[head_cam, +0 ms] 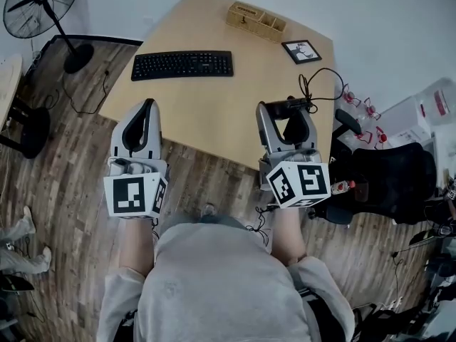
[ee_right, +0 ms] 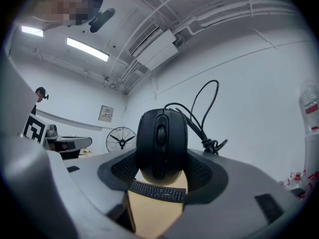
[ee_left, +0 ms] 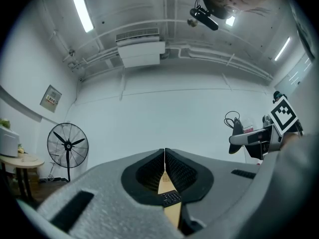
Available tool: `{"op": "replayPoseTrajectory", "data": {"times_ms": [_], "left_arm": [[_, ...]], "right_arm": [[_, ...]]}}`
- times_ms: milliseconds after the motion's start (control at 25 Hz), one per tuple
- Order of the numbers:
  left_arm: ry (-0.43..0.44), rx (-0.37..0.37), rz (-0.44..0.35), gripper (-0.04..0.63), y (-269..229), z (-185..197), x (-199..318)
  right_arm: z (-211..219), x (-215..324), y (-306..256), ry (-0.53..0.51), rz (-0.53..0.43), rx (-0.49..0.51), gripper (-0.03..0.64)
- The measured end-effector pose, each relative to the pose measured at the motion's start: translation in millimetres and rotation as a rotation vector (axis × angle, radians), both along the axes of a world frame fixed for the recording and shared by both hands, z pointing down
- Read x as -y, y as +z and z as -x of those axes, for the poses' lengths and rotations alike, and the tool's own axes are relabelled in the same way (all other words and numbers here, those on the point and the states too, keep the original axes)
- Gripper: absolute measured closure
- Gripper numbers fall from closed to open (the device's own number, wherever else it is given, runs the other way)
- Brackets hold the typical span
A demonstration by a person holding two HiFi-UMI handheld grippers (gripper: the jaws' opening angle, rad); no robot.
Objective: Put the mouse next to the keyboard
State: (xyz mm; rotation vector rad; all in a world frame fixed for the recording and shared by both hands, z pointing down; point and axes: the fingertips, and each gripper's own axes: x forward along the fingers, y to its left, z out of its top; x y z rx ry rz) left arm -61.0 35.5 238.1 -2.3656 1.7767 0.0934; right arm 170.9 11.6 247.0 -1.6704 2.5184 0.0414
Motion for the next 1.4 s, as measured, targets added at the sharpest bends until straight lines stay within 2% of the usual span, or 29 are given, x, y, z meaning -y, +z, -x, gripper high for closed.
{"op": "replayPoseTrajectory", "data": {"times_ms": [520,1400], "left_arm": [[-0.028,0.01,0.021,0.584,10.3,5.4,45.9],[0.063,-0.008,0.03,0.584,11.5,52.6,215.4]], "right_arm": [[1.3,52.3,12.7,-0.017,0.023,0.01,0.36],[44.5,201.3,11.3,0.082,0.038,-0.009,0.36]]}}
